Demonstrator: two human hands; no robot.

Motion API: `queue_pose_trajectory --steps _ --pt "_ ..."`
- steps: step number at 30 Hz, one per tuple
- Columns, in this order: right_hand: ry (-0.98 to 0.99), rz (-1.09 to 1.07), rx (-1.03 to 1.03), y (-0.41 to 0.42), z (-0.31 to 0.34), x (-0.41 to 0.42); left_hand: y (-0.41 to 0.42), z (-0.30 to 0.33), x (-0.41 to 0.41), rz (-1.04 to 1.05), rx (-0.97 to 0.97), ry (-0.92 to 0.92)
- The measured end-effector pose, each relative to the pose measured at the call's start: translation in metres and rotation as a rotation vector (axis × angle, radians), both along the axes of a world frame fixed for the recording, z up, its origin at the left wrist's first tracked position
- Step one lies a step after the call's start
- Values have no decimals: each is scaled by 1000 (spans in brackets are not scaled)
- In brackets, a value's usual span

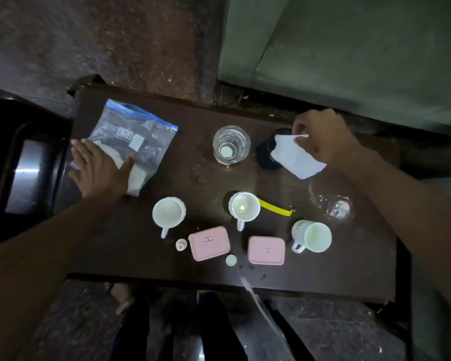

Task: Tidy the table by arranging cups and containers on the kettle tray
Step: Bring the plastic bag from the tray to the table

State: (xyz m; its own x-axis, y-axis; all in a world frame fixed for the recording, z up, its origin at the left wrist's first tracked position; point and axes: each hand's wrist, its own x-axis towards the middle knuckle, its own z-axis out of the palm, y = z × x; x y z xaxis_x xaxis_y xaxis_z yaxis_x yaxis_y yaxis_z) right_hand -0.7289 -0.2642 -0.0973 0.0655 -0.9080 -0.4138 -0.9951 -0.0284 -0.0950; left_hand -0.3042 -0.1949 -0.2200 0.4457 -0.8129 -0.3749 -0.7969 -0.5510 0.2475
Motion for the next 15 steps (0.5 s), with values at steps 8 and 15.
queue_pose_trajectory --steps 8,15 --pt "111 141 -145 12 -10 20 74 31 -19 -303 -208 40" --pt "13 208 -478 56 4 58 137 27 -30 -468 -186 186"
